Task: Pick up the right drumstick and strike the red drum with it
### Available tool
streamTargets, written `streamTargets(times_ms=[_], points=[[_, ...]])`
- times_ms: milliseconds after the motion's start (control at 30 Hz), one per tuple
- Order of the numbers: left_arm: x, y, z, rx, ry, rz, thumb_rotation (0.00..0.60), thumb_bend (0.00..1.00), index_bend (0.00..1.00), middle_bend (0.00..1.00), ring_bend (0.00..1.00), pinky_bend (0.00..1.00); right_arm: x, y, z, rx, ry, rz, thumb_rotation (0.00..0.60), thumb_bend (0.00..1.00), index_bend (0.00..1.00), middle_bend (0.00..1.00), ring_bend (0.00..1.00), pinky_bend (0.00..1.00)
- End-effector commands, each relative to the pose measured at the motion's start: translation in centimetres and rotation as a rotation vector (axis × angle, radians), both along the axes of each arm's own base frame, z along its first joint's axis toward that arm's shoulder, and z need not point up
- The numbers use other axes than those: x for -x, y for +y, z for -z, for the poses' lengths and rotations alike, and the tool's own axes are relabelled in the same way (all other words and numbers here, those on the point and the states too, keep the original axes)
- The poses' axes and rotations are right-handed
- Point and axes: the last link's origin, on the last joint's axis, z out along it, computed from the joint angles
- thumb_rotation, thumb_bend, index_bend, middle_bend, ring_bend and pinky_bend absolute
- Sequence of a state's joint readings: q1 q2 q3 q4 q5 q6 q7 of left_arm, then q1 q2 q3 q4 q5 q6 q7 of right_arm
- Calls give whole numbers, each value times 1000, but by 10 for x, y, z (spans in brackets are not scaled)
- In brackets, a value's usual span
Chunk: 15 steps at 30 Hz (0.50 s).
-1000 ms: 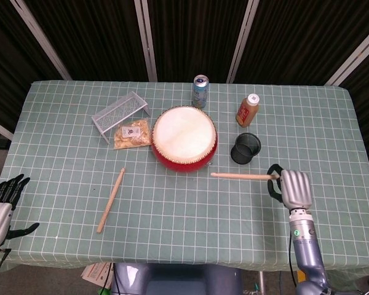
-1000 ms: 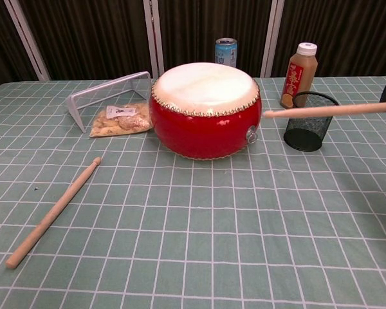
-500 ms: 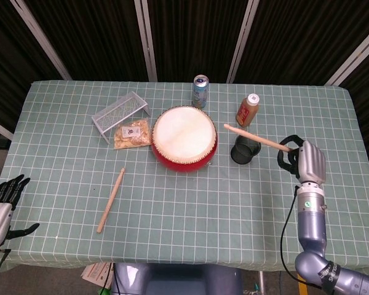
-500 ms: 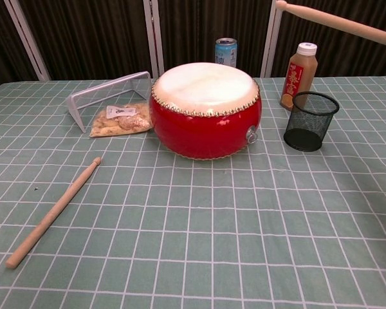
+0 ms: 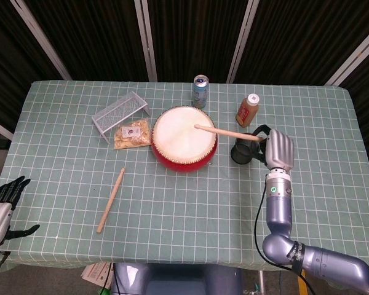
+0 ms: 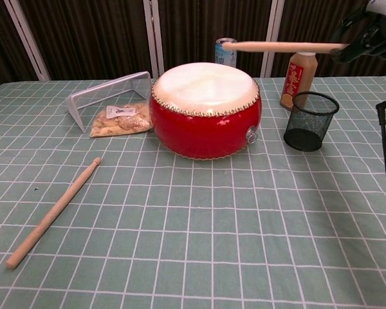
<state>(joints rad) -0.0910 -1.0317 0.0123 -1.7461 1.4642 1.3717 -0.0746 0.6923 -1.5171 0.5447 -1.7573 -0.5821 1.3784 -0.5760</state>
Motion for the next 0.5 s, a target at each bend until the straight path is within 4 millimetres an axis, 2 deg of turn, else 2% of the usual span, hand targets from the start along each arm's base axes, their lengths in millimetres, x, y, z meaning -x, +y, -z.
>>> streamTargets(times_ms=[33,300,500], points=[[0,1,0,6,-9,-12,600,0,0,0,0,0,-1,-7,11,-1,37,11,600,574,935,992,1000,985],[-1,3,-1,15,-11,-17,600,0,0,0,0,0,-7,-25,9,58,1,47,600,575,934,992,1000,985],[-2,5,0,22,-23,-24,600,0,0,0,0,0,-15,-35,-3,129,-151,64,600,576,934,992,1000,985]])
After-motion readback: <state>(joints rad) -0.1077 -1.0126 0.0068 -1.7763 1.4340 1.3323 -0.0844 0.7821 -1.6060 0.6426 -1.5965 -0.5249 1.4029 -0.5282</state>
